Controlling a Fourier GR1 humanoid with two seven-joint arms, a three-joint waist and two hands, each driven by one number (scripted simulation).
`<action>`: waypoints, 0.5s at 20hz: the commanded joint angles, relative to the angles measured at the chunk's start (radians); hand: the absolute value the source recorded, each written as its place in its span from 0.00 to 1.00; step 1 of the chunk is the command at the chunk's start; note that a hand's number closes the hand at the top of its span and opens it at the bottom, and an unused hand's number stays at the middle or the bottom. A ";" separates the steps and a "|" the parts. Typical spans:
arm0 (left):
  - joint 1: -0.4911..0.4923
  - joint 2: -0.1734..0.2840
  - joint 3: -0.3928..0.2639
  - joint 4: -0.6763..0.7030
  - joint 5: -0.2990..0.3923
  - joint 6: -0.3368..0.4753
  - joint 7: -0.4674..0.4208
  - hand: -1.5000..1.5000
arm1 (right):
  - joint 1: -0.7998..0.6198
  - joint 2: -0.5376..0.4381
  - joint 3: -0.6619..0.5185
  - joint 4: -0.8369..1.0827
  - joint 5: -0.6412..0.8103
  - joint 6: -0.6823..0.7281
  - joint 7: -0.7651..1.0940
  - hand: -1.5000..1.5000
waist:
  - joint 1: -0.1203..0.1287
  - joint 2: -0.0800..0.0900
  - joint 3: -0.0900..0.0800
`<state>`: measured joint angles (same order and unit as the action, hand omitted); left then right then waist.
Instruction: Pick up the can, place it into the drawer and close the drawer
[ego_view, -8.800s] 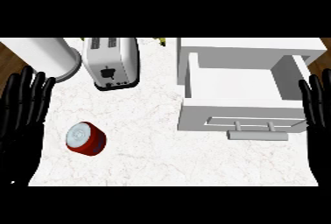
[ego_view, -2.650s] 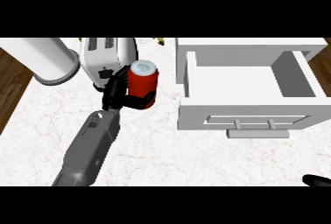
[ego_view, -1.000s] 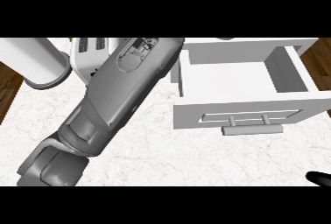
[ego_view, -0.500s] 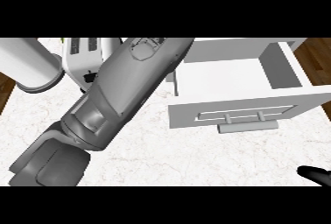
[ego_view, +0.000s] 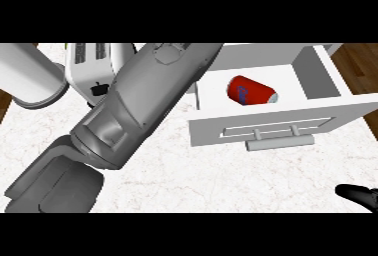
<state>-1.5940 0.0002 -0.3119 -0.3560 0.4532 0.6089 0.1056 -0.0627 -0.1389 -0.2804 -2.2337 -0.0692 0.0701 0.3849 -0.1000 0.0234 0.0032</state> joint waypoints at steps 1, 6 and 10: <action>-0.010 0.000 -0.031 0.033 0.013 0.041 -0.034 0.00 | 0.005 -0.024 -0.007 -0.006 0.012 0.017 -0.014 0.00 | -0.011 0.002 0.001; -0.005 0.000 -0.005 0.045 0.061 0.046 -0.076 0.00 | -0.100 -0.087 0.020 0.065 0.089 0.032 -0.052 0.00 | 0.000 0.012 0.000; -0.009 0.000 -0.005 0.027 0.108 0.042 -0.070 0.00 | -0.127 -0.132 0.078 0.075 0.192 0.061 -0.094 0.00 | 0.001 0.012 0.000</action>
<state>-1.5985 0.0000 -0.3139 -0.3181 0.5262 0.6493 0.0417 -0.1335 -0.2324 -0.2447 -2.2086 0.0367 0.1174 0.3290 -0.1094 0.0322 0.0033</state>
